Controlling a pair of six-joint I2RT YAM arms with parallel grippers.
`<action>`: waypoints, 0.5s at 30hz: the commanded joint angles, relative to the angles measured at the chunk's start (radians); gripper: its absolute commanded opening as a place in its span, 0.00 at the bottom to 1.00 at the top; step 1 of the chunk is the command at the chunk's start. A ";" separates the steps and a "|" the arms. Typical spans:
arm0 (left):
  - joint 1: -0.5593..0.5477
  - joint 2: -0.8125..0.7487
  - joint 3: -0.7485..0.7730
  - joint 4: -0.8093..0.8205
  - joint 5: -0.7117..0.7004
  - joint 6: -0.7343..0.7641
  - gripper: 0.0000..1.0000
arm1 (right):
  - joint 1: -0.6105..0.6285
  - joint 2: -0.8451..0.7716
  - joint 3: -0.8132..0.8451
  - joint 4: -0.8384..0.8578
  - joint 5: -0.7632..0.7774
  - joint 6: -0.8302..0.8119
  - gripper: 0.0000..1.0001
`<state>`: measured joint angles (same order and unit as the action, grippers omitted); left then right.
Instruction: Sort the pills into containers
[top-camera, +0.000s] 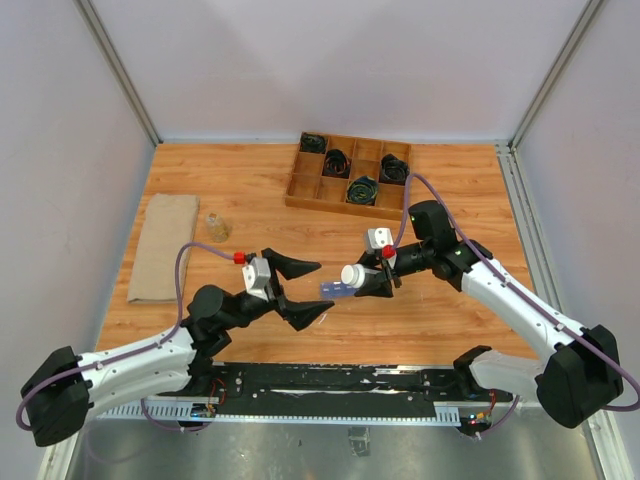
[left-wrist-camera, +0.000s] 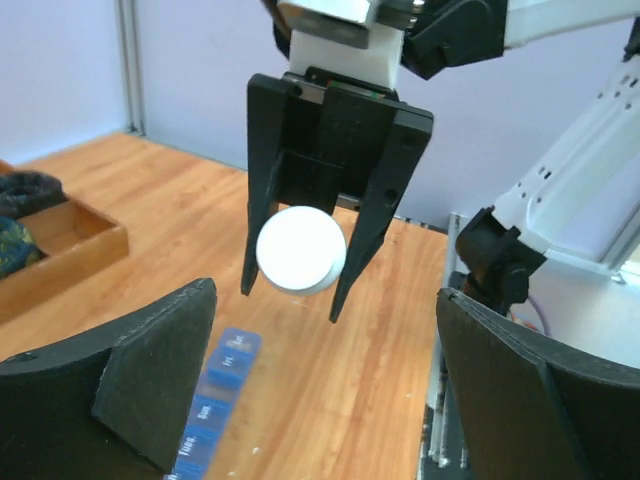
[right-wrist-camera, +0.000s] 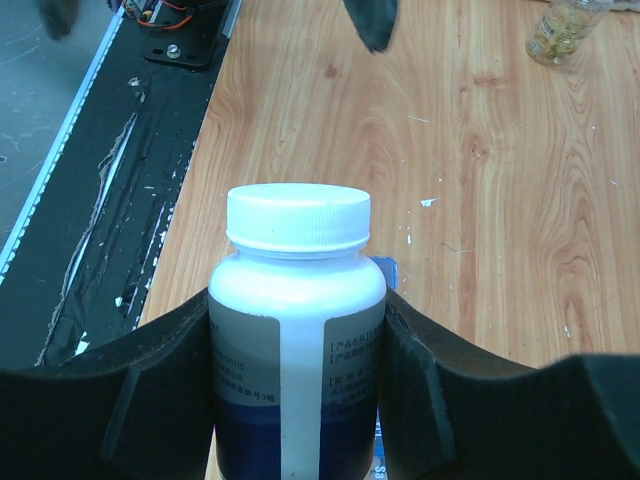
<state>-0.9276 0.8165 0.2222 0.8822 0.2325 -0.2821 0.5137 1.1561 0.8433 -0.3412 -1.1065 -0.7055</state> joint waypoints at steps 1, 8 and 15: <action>-0.009 -0.048 -0.038 0.029 0.102 0.361 0.99 | -0.014 -0.006 0.025 0.007 -0.018 0.002 0.01; 0.000 0.098 0.057 0.073 0.197 0.561 0.99 | -0.014 -0.008 0.025 0.002 -0.023 -0.005 0.01; 0.024 0.241 0.159 0.096 0.299 0.546 0.95 | -0.014 -0.011 0.024 0.001 -0.028 -0.009 0.01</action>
<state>-0.9184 1.0157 0.3229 0.9222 0.4503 0.2234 0.5137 1.1557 0.8433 -0.3412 -1.1072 -0.7063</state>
